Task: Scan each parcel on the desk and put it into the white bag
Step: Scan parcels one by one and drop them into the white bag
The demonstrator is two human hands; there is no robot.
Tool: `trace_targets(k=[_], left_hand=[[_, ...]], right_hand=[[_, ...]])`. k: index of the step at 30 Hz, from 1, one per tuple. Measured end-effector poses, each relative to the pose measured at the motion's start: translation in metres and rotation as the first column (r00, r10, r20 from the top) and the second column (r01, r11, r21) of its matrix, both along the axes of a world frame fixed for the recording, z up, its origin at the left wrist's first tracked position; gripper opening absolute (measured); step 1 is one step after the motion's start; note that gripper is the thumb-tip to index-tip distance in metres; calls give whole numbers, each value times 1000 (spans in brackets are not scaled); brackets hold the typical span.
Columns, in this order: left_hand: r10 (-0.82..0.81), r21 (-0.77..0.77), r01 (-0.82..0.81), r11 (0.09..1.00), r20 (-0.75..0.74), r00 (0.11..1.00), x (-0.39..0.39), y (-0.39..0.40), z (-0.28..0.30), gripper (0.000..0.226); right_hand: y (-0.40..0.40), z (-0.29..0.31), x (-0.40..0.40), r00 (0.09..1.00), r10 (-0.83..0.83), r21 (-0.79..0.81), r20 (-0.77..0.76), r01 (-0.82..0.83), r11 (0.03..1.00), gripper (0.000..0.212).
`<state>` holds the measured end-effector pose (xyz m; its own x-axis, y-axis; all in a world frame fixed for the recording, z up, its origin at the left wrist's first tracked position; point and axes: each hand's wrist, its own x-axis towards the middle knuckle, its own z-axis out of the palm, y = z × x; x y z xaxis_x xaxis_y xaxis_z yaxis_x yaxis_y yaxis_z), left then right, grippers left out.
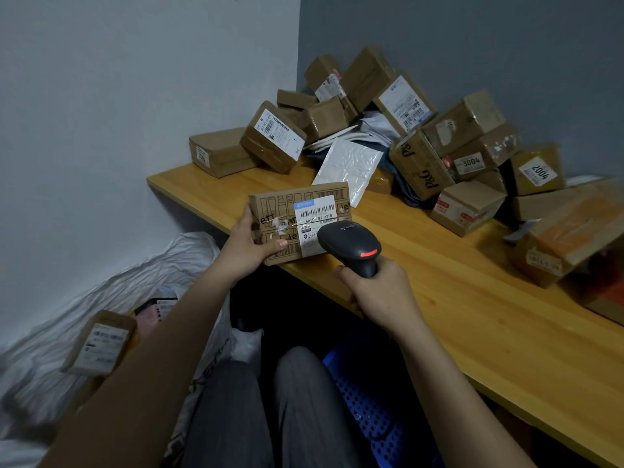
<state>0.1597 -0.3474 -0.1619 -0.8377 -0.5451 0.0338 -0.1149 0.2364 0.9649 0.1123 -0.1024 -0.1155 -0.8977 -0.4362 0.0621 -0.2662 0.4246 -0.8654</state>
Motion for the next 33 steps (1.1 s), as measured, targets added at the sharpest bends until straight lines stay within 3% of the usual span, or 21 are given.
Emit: trace_targets(k=[4, 9, 13, 19, 25, 27, 29, 33], left_hand=[[65, 56, -59, 997, -111, 992, 10, 11, 3, 85], [263, 203, -218, 955, -229, 937, 52, 3, -6, 74], [492, 242, -439, 865, -237, 838, 106, -28, -20, 67], [681, 329, -630, 703, -56, 730, 185, -78, -69, 63], [687, 197, -747, 635, 298, 662, 228, -153, -198, 97], [680, 141, -769, 623, 389, 622, 225, -177, -241, 118], [660, 105, -767, 633, 445, 605, 211, -177, -231, 134], [642, 126, -742, 658, 420, 641, 173, -172, -182, 107]], right_hand=[[-7, 2, 2, 999, 31, 2, -31, -31, 1000, 22], [-39, 11, 8, 991, 110, 10, -77, -110, 994, 21], [-86, 14, 24, 965, 243, 29, -94, -241, 970, 18], [-168, -12, 51, 917, 384, 163, -111, -365, 917, 21], [-212, -64, 61, 877, 476, 345, -64, -428, 835, 22], [-220, -77, 56, 875, 483, 388, -37, -432, 814, 23], [-228, -89, 48, 873, 488, 439, -24, -429, 789, 24], [-241, -106, 32, 875, 483, 498, -11, -414, 762, 21]])
